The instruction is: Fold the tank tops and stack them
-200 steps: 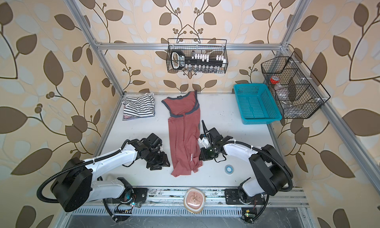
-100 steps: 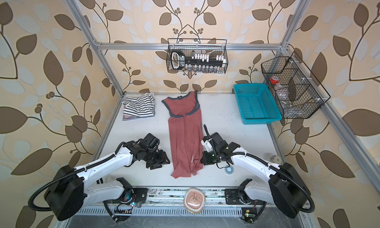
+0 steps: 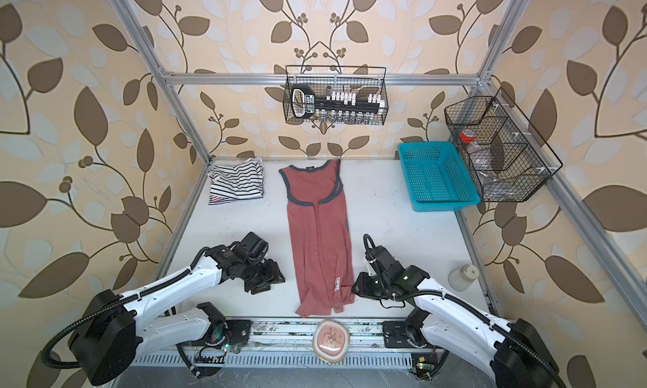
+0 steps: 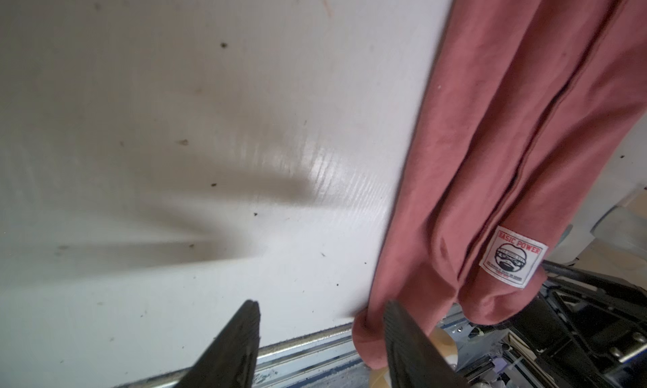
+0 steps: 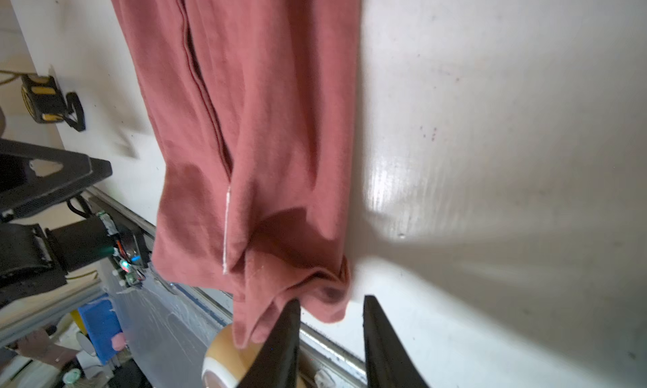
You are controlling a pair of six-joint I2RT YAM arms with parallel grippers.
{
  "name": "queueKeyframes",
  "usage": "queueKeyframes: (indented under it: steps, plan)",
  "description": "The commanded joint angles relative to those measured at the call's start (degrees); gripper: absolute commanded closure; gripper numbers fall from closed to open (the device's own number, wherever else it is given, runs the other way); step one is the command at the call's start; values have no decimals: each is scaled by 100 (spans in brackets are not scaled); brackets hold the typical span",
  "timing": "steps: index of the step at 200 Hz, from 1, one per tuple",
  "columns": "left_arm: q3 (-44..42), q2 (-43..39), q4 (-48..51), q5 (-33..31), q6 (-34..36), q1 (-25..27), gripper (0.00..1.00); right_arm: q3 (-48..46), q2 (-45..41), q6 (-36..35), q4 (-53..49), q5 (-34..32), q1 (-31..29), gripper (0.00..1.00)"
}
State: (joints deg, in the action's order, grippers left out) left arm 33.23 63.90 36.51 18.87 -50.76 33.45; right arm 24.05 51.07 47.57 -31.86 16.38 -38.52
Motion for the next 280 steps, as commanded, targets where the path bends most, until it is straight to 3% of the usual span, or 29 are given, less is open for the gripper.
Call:
queueKeyframes:
  steps: [1,25,54,90,139,219,252,280]
  plan:
    - [761,379,88,-633,385,54,36,630,68,-318,-657,-411,-21,61]
    - [1847,1503,147,-1138,1000,-13,33,1310,631,-874,-719,-648,18,55]
    - [3276,3152,322,-1119,1636,-318,33,1880,1728,-1555,-169,-454,293,57]
    - [4570,4535,465,-910,1976,-727,37,2673,3328,-2129,612,116,636,71]
    - [5805,5790,867,-791,2280,-934,38,3379,4925,-2349,1002,712,767,88]
    - [8031,7509,1450,-497,2628,-1172,39,3470,5803,-1838,1560,927,1225,92]
    - [9415,8194,1889,-288,2771,-1201,40,3827,6066,-1740,1579,870,1327,92]
    - [9669,8235,1930,-212,2774,-1252,40,4094,6222,-1711,1555,893,1408,91]
